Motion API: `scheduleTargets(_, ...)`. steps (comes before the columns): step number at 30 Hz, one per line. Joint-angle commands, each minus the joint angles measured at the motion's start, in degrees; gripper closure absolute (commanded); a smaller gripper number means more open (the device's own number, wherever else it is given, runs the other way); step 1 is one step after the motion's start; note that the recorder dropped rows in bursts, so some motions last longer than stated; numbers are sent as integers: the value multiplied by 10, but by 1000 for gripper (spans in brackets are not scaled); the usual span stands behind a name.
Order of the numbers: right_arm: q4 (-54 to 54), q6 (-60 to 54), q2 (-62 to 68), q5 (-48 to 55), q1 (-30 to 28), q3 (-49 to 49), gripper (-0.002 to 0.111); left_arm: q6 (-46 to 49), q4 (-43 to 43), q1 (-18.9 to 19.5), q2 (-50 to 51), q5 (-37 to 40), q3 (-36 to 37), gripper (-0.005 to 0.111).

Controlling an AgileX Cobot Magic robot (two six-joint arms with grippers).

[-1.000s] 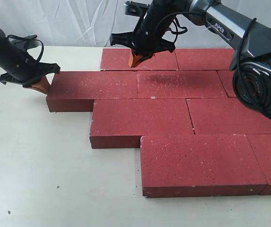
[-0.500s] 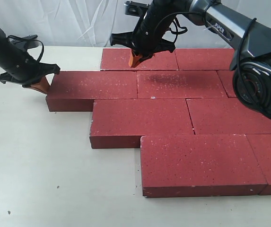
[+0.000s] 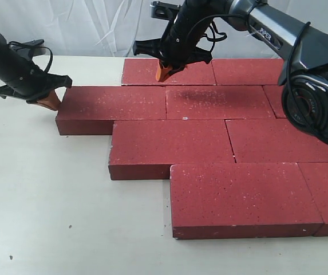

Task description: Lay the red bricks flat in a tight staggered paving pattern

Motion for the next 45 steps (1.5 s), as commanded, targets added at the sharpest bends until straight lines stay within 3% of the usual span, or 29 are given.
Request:
scheduleTargets(1, -3, -3, -11, 2, -2, 0, 109, 1, 1, 0, -18, -8, -1, 107)
scheduleTargets(21, 22, -19, -48, 2, 1, 0, 109, -46, 39, 0, -126, 64, 6, 107)
scheduleTargets(31, 31, -27, -75, 2, 18, 0, 109, -48, 82, 0, -200, 64, 82, 107)
scheduleTargets(45, 33, -32, -89, 2, 60, 1, 109, -48, 96, 0, -308, 4, 194, 107)
